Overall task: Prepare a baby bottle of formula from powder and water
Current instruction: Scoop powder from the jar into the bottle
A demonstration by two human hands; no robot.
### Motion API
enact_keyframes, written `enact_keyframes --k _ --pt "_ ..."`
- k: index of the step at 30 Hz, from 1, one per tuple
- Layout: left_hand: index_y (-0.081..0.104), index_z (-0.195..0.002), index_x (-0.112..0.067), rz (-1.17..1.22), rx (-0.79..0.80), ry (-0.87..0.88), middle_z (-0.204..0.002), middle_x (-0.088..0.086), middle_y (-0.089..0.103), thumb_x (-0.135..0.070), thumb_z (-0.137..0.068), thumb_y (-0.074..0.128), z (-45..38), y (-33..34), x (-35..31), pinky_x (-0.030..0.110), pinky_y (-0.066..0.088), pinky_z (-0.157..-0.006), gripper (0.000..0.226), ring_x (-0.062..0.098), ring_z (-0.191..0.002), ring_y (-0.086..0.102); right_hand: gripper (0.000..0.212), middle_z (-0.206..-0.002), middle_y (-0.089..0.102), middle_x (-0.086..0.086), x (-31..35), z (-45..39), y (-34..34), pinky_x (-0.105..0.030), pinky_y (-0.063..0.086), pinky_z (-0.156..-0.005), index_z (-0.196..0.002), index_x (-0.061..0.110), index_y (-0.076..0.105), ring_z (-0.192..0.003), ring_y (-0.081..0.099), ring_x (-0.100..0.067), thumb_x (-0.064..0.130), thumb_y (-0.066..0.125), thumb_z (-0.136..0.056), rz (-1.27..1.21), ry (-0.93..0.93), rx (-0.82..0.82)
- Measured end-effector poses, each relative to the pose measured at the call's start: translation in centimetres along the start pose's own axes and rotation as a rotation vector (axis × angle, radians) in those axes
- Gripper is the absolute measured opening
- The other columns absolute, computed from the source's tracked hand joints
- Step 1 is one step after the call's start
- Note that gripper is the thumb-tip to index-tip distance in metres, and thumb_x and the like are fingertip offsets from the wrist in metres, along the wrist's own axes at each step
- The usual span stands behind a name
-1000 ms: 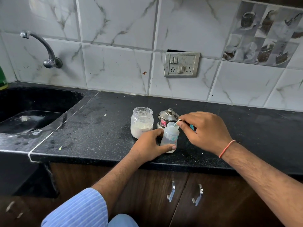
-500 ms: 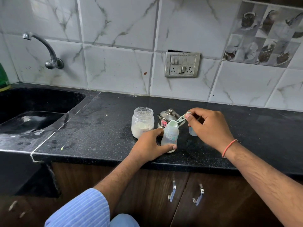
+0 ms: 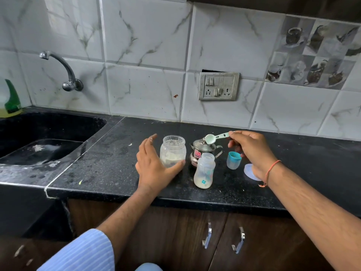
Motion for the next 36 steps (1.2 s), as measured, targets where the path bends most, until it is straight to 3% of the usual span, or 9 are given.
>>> enact_keyframes --k 2,4,7,9,10,14,21,26,36 --pt "0.017 -0.172 -0.032 -0.01 0.118 -0.096 -0.169 -0.009 0.038 -0.068 -0.066 0.097 -1.4 0.8 2.1 0.062 0.026 -0.127 0.137 0.023 -0.158 0.034 0.019 -0.077 0.068 0.004 0.7 -0.5 0.6 -0.019 0.041 -0.062 -0.09 0.017 0.076 -0.064 0.053 -0.002 0.022 0.064 -0.104 0.003 -0.016 -0.007" --pt "0.015 -0.173 -0.032 -0.013 0.199 -0.143 -0.162 -0.014 0.052 -0.071 -0.065 0.097 -2.3 1.5 3.2 0.061 0.023 -0.129 0.141 0.02 -0.155 0.045 0.015 -0.085 0.068 0.002 1.5 -1.5 1.4 -0.022 0.042 -0.069 -0.092 0.019 0.078 -0.075 0.054 -0.005 0.024 0.067 -0.102 0.03 -0.056 -0.03" --pt "0.039 -0.162 -0.035 -0.062 0.253 -0.11 -0.132 -0.029 0.064 -0.07 -0.068 0.095 -2.7 2.4 2.9 0.054 0.027 -0.13 0.115 0.013 -0.141 0.06 0.012 -0.11 0.067 -0.001 2.8 -3.1 3.2 -0.024 0.047 -0.08 -0.091 0.018 0.078 -0.088 0.059 -0.005 0.026 0.073 -0.098 0.105 -0.16 -0.053" --pt "0.053 -0.137 -0.045 -0.077 0.245 -0.065 -0.112 -0.037 0.063 -0.073 -0.066 0.094 -2.8 2.4 2.6 0.052 0.035 -0.126 0.086 0.007 -0.128 0.066 0.011 -0.113 0.063 0.004 3.3 -4.2 4.9 -0.028 0.048 -0.092 -0.086 0.024 0.078 -0.095 0.062 -0.006 0.028 0.075 -0.097 0.195 -0.23 -0.041" --pt "0.053 -0.131 -0.047 -0.062 0.247 -0.056 -0.108 -0.038 0.063 -0.075 -0.063 0.094 -2.7 2.4 2.5 0.053 0.037 -0.125 0.084 0.005 -0.124 0.067 0.012 -0.111 0.062 0.008 3.7 -4.5 5.9 -0.031 0.05 -0.096 -0.083 0.03 0.076 -0.099 0.063 -0.008 0.03 0.076 -0.095 0.246 -0.264 -0.026" --pt "0.051 -0.137 -0.052 -0.007 0.246 0.019 -0.115 -0.041 0.063 -0.066 -0.06 0.1 -2.4 2.1 1.7 0.053 0.036 -0.125 0.093 -0.001 -0.126 0.063 0.016 -0.114 0.062 0.022 5.0 -4.0 10.1 -0.045 0.045 -0.105 -0.08 0.042 0.076 -0.119 0.057 -0.011 0.056 0.07 -0.086 0.532 -0.434 0.074" --pt "0.054 -0.14 -0.05 0.07 0.224 0.096 -0.126 -0.034 0.067 -0.06 -0.054 0.097 -2.4 1.6 0.6 0.052 0.047 -0.118 0.096 0.0 -0.125 0.064 0.02 -0.147 0.051 0.021 4.9 -1.1 14.8 -0.07 0.012 -0.12 -0.1 0.045 0.08 -0.143 0.036 -0.014 0.055 0.064 -0.095 1.138 -0.685 0.214" --pt "0.058 -0.145 -0.039 0.111 0.176 0.129 -0.133 -0.023 0.07 -0.047 -0.058 0.103 -2.2 1.1 0.2 0.047 0.054 -0.113 0.098 0.005 -0.126 0.066 0.021 -0.152 0.047 0.02 4.1 -0.8 15.4 -0.074 0.009 -0.12 -0.105 0.047 0.079 -0.146 0.033 -0.015 0.056 0.061 -0.097 1.244 -0.673 0.233" --pt "0.054 -0.148 -0.039 0.096 0.155 0.137 -0.14 -0.02 0.068 -0.059 -0.058 0.097 -2.2 1.1 0.1 0.05 0.053 -0.114 0.102 0.011 -0.132 0.064 0.021 -0.154 0.042 0.028 2.7 -1.7 15.4 -0.072 0.008 -0.121 -0.099 0.045 0.079 -0.149 0.025 -0.011 0.058 0.063 -0.094 1.153 -0.505 0.299"
Point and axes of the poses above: each hand's wrist, its own z-axis away from the middle knuckle, its own y-axis out of the palm, x = y × z, the point moved 10 cm from there along -z, towards the middle knuckle
